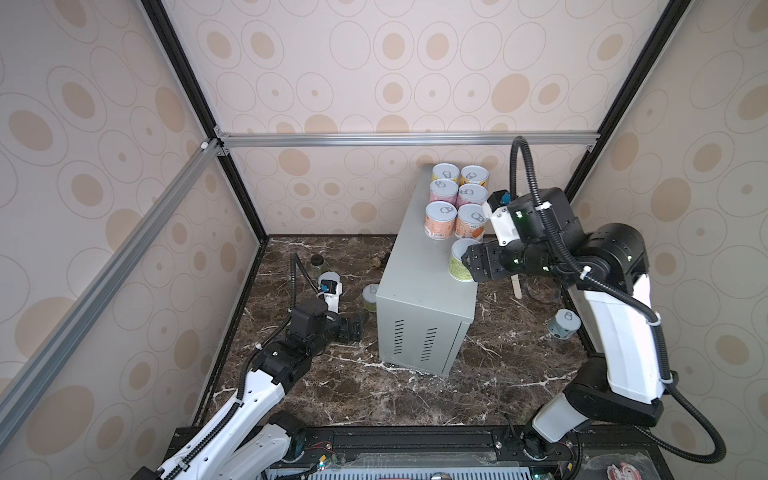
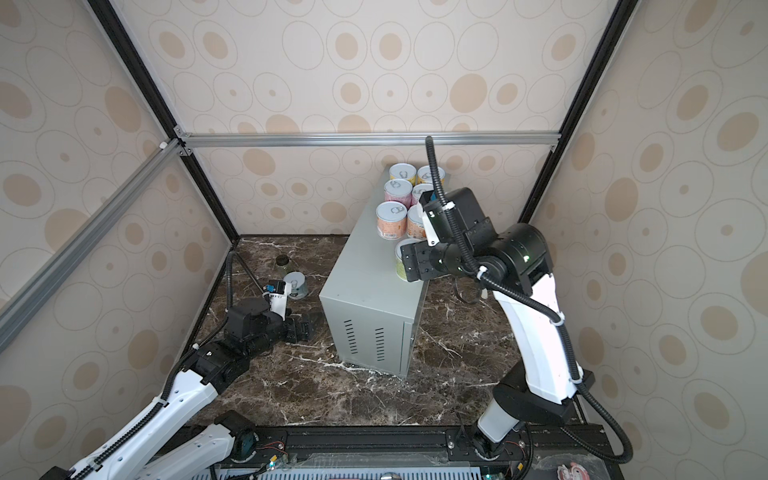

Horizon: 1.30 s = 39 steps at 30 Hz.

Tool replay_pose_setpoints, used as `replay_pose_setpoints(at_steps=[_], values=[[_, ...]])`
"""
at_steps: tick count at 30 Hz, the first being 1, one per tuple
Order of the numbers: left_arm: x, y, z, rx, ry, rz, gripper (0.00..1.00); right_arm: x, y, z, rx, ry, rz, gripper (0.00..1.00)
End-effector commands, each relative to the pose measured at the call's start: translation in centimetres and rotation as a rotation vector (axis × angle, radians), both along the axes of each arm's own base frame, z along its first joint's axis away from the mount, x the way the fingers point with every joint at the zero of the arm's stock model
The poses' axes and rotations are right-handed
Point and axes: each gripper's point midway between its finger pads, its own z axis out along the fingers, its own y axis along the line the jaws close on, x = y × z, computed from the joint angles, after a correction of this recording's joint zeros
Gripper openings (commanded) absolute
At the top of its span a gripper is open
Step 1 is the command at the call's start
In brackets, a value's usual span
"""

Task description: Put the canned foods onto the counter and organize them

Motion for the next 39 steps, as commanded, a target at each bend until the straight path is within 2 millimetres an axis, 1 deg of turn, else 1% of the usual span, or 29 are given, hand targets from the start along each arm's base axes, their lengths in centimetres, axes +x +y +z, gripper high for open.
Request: replay_pose_setpoints(at_steps=[1,2,3,5,8,11,15,18,24,28,32,35,39], values=[[0.4,0.4,0.4,0.021,-0.026,0.004,0.99,-1.1,-0.3,0.9,0.052,-0.038,0.013,0.89],[0.4,0.4,0.3,0.023,-0.025,0.005,0.99,-1.4,-0.5,0.9,0.065,-0.042,0.010,0.89],[0.4,0.4,0.4,0.022,-0.028,0.005,0.99,-1.6,-0.6,0.3,0.067,-0.035,0.006,0.88],[0.4,0.4,0.3,0.024,-0.027,0.008,0.99,-2.0,-0.8,-0.2,0.095,-0.043,-0.003,0.87],[0.4,0.4,0.4,0.023,-0.027,0.008,0.99,-2.6,-1.3,-0.5,0.155,-0.083,-0.018,0.83],[0.4,0.4,0.4,0.022,-0.028,0.008,0.99,-2.7,-1.5,-1.2,0.215,-0.114,-0.035,0.80],[0.4,0.3,0.3,0.021,-0.026,0.005,0.99,-2.2,-1.5,-2.4,0.251,-0.126,-0.075,0.77],[0.3,0.4,0.3,0.021,-0.025,0.005,0.99,-1.7,-1.1,-2.9,0.273,-0.136,-0.085,0.77],[0.3,0.4,0.4,0.018,-0.028,0.004,0.99,-0.6,0.2,-3.3,0.306,-0.145,-0.088,0.72],[0.2,0.3,0.4,0.014,-0.028,0.000,0.99,0.0,0.7,-3.0,0.330,-0.159,-0.094,0.69],[0.2,0.2,0.5,0.011,-0.030,-0.004,0.99,0.6,0.6,-3.2,0.324,-0.165,-0.129,0.67],[0.2,0.2,0.6,0.009,-0.032,-0.005,0.99,1.0,0.4,-3.3,0.313,-0.164,-0.155,0.62],[0.2,0.1,0.6,0.006,-0.034,-0.009,0.99,1.4,0.4,-3.5,0.292,-0.161,-0.169,0.58]])
